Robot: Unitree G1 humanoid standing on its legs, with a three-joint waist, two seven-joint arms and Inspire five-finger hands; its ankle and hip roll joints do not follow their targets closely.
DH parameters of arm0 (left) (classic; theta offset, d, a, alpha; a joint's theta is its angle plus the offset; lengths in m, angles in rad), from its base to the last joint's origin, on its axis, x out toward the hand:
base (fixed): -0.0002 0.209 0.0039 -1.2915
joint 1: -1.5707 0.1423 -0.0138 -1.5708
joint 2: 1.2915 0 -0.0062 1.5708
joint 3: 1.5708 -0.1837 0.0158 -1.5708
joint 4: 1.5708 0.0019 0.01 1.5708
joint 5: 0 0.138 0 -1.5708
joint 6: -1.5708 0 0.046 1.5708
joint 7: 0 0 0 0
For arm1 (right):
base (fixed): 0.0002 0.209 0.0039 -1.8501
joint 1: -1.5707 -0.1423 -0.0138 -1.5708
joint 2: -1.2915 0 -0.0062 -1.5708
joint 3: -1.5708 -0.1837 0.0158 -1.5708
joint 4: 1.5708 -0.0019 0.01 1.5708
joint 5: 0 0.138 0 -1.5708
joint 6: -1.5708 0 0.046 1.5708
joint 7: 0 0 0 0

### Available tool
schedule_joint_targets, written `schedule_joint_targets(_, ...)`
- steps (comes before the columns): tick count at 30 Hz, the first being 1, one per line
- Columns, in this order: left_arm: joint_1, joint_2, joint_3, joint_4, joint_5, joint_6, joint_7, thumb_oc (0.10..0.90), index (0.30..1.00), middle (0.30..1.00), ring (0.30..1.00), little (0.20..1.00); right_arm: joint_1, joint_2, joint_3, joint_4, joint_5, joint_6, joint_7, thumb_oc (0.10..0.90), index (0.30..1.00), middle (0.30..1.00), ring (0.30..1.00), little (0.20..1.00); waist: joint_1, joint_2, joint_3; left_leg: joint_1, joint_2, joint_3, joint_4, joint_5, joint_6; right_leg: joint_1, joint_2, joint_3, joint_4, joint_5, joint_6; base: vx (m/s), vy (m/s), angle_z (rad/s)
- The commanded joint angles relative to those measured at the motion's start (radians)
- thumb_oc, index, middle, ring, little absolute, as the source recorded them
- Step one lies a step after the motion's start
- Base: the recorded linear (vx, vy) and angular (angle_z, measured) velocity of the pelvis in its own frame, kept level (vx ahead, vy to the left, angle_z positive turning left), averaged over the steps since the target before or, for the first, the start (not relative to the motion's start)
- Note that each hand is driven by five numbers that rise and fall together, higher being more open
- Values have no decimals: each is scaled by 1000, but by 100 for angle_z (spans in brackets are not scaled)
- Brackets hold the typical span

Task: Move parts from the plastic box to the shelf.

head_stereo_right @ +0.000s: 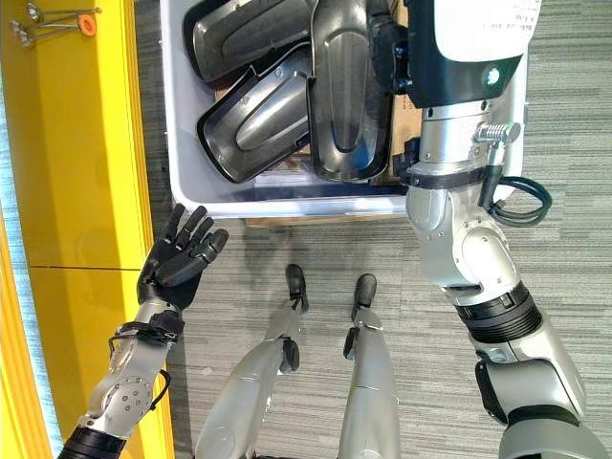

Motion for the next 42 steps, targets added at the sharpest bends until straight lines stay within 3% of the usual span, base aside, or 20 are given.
schedule_joint_targets(1, 11, -20, -35, -105, 18, -14, -53, 900, 1000, 1000, 1000, 1000, -78, -85, -49, -44, -38, -3, -33, 900, 1000, 1000, 1000, 1000, -32, 30, -6, 36, -29, -47, 84, -135, -80, 105, 42, 27, -202, 60, 63, -13, -60, 2)
schedule_joint_targets(10, 8, -12, -18, -86, 14, -29, -51, 900, 1000, 1000, 1000, 1000, 61, -135, -128, 60, 43, -29, -142, 900, 1000, 1000, 1000, 1000, -60, 16, -6, 20, -21, -33, 84, -134, -80, 88, 48, 33, -206, 68, 68, -4, -5, -1)
schedule_joint_targets(17, 4, -19, -12, -85, 17, -31, -44, 900, 1000, 1000, 1000, 1000, 137, -105, -150, 50, 60, -44, -126, 900, 1000, 1000, 1000, 1000, -74, 15, -6, 11, -20, -22, 92, -138, -80, 82, 47, 40, -207, 67, 67, 0, 0, 0)
schedule_joint_targets(26, -13, -18, -13, -55, 12, -39, -55, 900, 1000, 1000, 1000, 1000, 147, -58, -109, 154, 104, -91, -129, 900, 1000, 1000, 1000, 1000, -69, 16, -6, -6, -17, -27, 90, -131, -78, 66, 49, 33, -203, 69, 64, 0, 0, 0)
schedule_joint_targets(35, -44, -11, -19, -25, 20, -35, -72, 900, 1000, 1000, 1000, 1000, 71, -43, -13, 281, 135, -44, -40, 900, 1000, 1000, 1000, 1000, -47, 18, -6, -21, -16, -40, 89, -125, -76, 54, 47, 18, -199, 70, 63, 0, 0, 0)
schedule_joint_targets(42, -59, -11, -25, -9, 24, -30, -90, 900, 1000, 1000, 1000, 1000, 24, -48, 39, 392, 125, -70, 6, 900, 1000, 1000, 1000, 1000, -33, 19, -6, -24, -15, -46, 86, -121, -76, 54, 44, 7, -200, 72, 64, -3, -6, 1)
